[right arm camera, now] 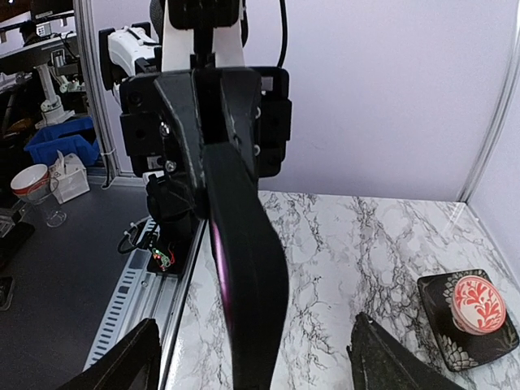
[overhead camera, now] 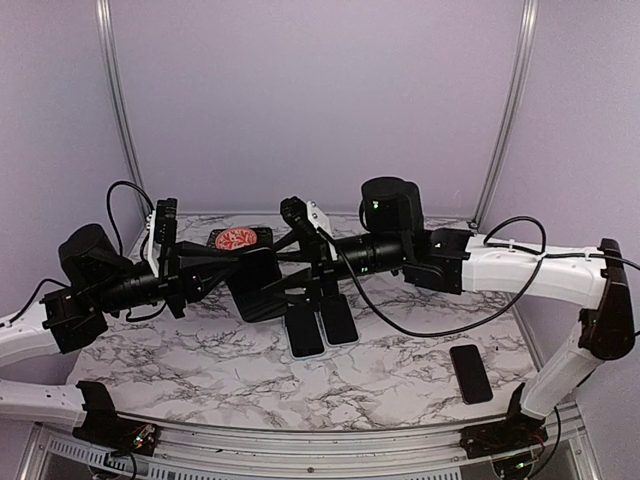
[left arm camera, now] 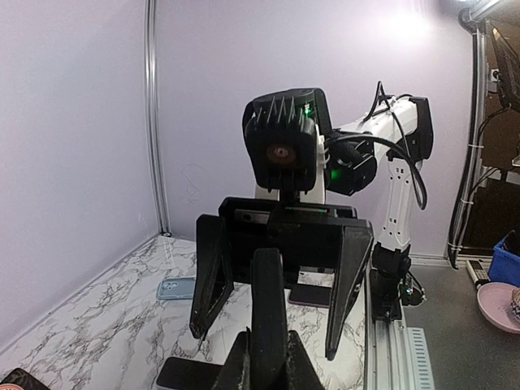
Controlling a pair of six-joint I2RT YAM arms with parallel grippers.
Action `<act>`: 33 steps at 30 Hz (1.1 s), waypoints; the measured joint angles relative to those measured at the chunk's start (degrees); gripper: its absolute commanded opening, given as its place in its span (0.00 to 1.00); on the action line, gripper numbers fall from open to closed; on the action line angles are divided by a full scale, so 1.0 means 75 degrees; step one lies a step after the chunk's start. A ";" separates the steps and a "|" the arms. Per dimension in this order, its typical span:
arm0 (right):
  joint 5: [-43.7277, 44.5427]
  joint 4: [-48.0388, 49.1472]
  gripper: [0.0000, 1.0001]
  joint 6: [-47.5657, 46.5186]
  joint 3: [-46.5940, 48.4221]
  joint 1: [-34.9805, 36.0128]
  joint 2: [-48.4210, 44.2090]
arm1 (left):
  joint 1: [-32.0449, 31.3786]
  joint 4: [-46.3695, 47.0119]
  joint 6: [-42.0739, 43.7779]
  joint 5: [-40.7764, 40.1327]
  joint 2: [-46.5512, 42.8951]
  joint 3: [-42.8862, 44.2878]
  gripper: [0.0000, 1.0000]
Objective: Put the phone into the phone case
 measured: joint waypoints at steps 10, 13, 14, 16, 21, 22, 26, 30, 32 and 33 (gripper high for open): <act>-0.0329 0.0475 0.00 0.0420 -0.0402 0.0000 0.0315 | 0.0000 -0.0061 -0.0128 -0.0055 -0.0020 0.0070 0.00; -0.0530 0.0501 0.00 0.0385 -0.0402 0.0000 0.0358 | 0.0006 -0.0111 -0.0239 0.0003 -0.0023 0.0122 0.08; -0.0589 0.0504 0.00 0.0367 -0.0402 0.0000 0.0356 | 0.0006 -0.0108 -0.0286 0.0035 -0.0026 0.0122 0.32; -0.0632 0.0501 0.00 0.0350 -0.0408 -0.0003 0.0332 | 0.0006 -0.0102 -0.0291 0.0096 -0.0023 0.0125 0.70; -0.0723 0.0560 0.00 0.0472 -0.0530 -0.0012 0.0038 | 0.0006 0.0093 -0.0003 0.0224 0.0017 0.0119 0.72; -0.0755 0.0627 0.00 0.0504 -0.0542 -0.0015 -0.0076 | 0.0006 0.0128 0.0087 0.0248 0.0070 0.0102 0.66; -0.0883 0.1139 0.00 0.0664 -0.0545 -0.0012 -0.0458 | 0.0000 0.0114 0.0356 0.0443 0.0458 0.0032 0.34; -0.0924 0.1448 0.00 0.0804 -0.0545 -0.0044 -0.0545 | -0.0079 0.0125 0.0484 0.0711 0.0659 0.0015 0.00; -0.0906 0.1524 0.00 0.0860 -0.0545 -0.0064 -0.0542 | -0.0099 0.0137 0.0574 0.0772 0.0653 0.0015 0.00; -0.0886 0.1533 0.00 0.0883 -0.0545 -0.0070 -0.0542 | -0.0102 0.0140 0.0574 0.0752 0.0650 0.0012 0.00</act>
